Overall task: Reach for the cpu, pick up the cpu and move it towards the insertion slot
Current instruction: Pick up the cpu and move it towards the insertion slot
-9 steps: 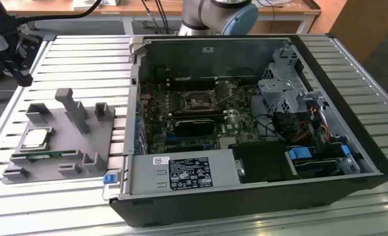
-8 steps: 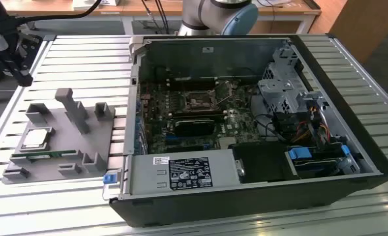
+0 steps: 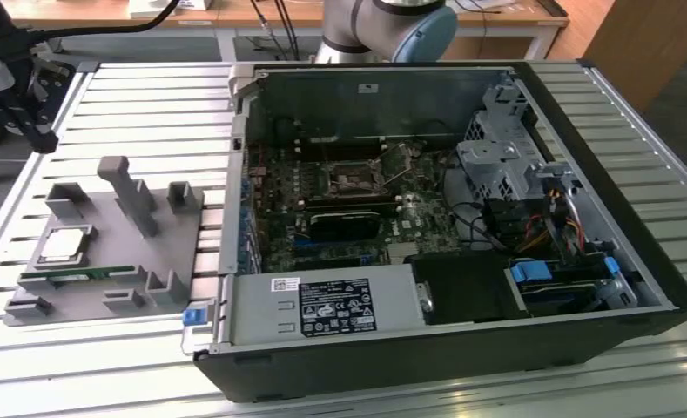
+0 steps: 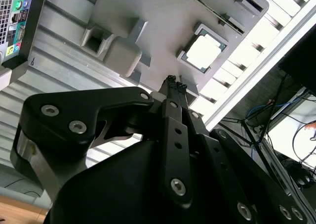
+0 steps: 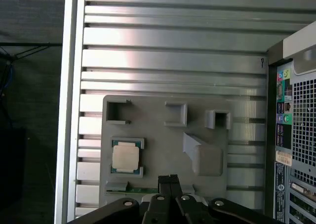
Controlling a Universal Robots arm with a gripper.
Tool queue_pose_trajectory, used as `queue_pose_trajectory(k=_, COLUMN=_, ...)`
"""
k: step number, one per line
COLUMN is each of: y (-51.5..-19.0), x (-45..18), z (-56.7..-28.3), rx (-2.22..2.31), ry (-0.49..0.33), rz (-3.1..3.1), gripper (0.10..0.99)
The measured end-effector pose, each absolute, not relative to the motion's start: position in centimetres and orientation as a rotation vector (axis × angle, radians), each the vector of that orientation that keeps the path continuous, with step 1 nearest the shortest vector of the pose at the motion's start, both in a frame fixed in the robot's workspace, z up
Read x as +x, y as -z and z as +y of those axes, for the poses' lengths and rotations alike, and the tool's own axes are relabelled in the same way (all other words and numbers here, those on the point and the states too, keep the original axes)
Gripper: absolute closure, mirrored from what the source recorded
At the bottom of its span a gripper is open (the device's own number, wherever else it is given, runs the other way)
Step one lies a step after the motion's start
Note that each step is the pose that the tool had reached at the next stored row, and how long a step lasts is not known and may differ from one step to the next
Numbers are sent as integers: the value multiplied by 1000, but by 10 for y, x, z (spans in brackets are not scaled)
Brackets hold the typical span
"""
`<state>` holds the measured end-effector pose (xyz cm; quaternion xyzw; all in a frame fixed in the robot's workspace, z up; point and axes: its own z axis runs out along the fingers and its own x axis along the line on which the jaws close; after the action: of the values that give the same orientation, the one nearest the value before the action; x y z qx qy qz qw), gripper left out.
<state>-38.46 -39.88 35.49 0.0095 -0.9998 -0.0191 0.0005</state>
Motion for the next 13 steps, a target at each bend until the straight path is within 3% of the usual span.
queue_pose_trajectory(k=13, y=-352, x=-401, z=-404, rx=31, ry=60, rz=-3140, gripper=980)
